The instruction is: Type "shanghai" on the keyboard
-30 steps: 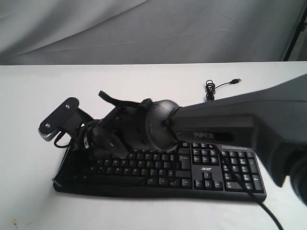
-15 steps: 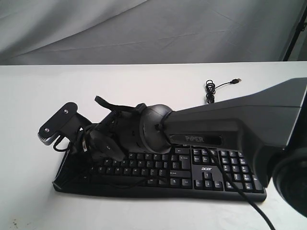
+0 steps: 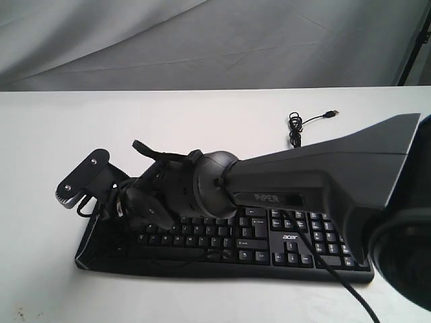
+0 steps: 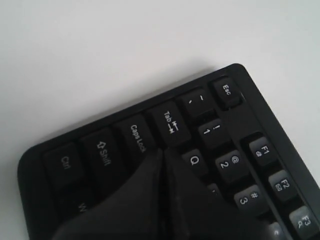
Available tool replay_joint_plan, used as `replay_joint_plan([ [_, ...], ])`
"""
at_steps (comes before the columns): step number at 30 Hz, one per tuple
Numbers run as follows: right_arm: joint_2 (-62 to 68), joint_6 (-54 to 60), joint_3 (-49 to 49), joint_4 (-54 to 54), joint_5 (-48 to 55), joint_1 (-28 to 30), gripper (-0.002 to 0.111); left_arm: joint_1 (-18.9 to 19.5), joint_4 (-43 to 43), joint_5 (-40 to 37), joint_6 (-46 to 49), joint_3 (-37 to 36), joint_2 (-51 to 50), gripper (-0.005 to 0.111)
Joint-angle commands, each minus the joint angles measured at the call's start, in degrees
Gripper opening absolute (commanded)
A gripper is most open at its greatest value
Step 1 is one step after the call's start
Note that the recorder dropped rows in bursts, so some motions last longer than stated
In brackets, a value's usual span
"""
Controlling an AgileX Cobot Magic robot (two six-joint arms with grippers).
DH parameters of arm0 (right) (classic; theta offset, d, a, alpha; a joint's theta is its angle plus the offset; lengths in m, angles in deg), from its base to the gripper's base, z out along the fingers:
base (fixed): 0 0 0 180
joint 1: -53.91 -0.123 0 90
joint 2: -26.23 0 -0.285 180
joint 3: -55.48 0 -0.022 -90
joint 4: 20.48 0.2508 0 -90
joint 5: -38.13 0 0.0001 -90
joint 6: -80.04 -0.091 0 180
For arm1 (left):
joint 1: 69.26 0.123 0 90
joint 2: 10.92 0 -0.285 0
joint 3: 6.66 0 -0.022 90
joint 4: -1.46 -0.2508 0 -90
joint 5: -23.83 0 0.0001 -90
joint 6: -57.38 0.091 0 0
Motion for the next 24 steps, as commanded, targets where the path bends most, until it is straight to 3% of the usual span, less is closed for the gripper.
replay_joint_plan([
  [1,-2.24,0.57,0.01,-1.36,2.67,0.11,0.000,-0.20,-0.04,0.28,-0.16,-0.25,0.20,0.000],
  [7,-7.72,-0.21,-4.14,-2.98,3.65,1.61,0.000,-0.20,-0.04,0.28,-0.16,-0.25,0.20,0.000],
  [18,-19.05,-1.98,-26.82,-1.25,-9.10,10.63,0.000,-0.20,-0.04,0.28,-0.16,-0.25,0.20,0.000],
  [24,-17.30,-1.98,-27.96,-0.23,-11.70,10.86,0.000,-0.20,-0.04,0.28,-0.16,-0.25,0.20,0.000],
])
